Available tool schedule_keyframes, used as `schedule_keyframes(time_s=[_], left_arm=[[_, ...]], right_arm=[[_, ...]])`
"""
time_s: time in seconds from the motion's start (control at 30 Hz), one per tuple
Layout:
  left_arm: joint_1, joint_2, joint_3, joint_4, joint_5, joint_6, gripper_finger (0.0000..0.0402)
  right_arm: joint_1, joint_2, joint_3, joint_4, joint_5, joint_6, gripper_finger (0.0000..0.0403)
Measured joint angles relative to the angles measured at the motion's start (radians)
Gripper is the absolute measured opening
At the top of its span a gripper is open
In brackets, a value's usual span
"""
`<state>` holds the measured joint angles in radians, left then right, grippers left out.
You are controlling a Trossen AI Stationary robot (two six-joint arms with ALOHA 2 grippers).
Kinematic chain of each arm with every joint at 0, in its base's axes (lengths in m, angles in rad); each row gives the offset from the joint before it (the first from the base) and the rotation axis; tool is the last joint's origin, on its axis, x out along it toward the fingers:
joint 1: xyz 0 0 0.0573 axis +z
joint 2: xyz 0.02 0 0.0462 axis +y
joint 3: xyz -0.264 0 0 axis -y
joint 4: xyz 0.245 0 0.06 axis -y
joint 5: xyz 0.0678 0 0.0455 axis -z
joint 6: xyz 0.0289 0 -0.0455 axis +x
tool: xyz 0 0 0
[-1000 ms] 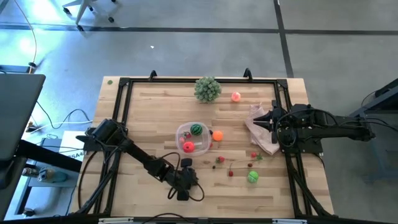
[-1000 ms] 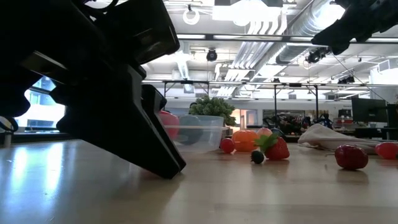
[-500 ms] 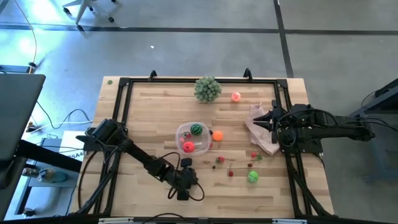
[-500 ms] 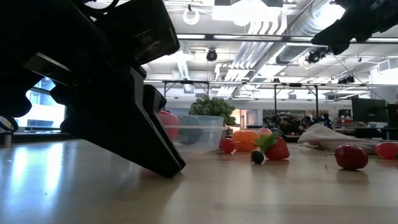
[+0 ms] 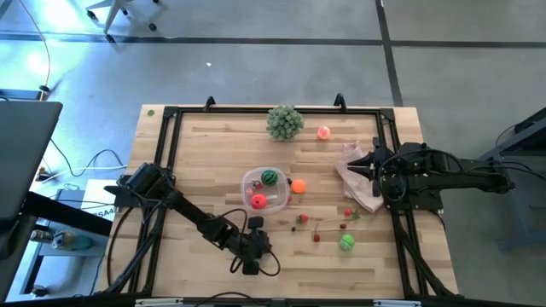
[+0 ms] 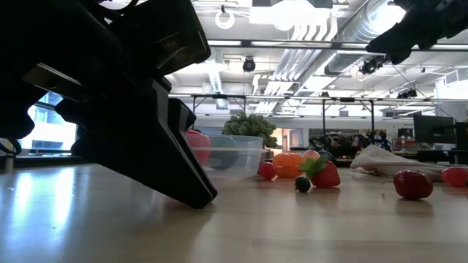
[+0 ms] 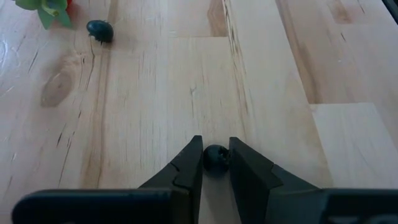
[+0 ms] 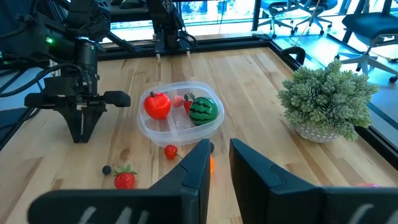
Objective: Pick and placing Produce into tupperware
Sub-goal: Put the bottom blueberry into the transparent bin
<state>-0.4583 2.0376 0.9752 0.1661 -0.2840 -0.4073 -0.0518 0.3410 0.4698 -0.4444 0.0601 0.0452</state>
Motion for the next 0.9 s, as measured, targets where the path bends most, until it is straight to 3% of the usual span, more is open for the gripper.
schedule_keyframes(time_s=[0.53, 0.9], left_arm=[[-0.003, -0.144, -0.013, -0.147, 0.028, 0.044, 0.0062], [0.016, -0.311, -0.008, -0.181, -0.073, 0.167, 0.0062]], right_arm=[[0.0, 0.0, 0.0, 0.0, 0.0, 0.0, 0.0052], [0.0, 0.0, 0.0, 0.0, 0.0, 0.0, 0.0052]])
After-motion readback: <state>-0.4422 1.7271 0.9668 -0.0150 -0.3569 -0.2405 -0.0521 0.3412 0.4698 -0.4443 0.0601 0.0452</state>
